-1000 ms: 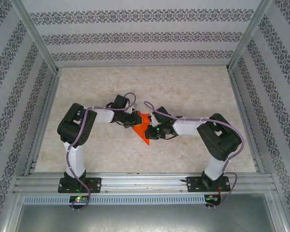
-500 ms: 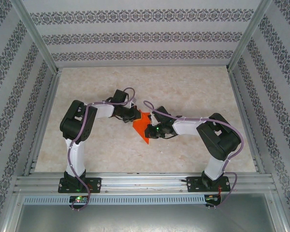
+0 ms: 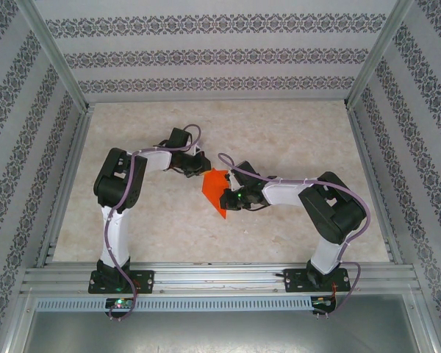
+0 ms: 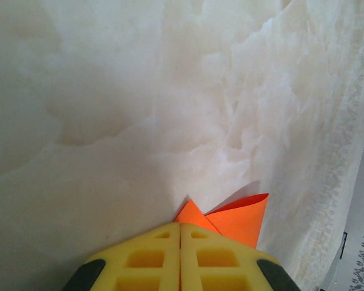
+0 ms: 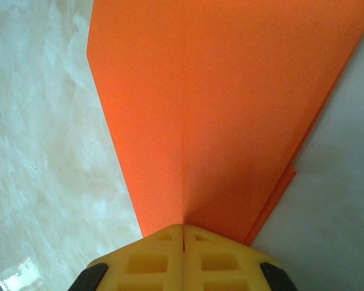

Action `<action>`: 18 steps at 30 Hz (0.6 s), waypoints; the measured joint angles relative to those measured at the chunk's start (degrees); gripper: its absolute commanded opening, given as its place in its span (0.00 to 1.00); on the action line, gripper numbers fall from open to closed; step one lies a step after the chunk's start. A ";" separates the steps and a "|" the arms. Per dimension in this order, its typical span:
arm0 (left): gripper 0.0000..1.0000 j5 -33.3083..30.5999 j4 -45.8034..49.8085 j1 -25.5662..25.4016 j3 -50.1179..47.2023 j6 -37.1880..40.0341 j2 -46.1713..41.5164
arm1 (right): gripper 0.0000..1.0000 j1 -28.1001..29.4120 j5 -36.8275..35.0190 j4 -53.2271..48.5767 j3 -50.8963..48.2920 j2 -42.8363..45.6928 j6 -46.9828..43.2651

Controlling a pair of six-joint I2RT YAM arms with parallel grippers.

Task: Fold a paper plane with a square sheet of paper (fold left side to right side)
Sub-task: Fourth fold the wing at the center of the table.

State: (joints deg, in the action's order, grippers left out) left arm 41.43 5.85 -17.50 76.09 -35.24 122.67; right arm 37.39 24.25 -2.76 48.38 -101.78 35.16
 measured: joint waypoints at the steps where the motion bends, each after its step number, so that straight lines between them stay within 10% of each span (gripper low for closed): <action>1: 0.08 0.00 0.39 0.00 0.33 0.00 0.15 | 0.00 0.00 0.00 0.00 0.00 0.00 0.00; 18: 0.08 -8.83 -9.14 2.93 -15.74 -0.28 -15.08 | 0.00 -1.18 1.90 -0.24 -0.74 0.74 -0.39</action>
State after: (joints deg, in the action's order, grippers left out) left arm 32.60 -3.29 -14.57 60.36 -35.53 107.59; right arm 36.21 26.15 -3.01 47.64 -101.03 34.76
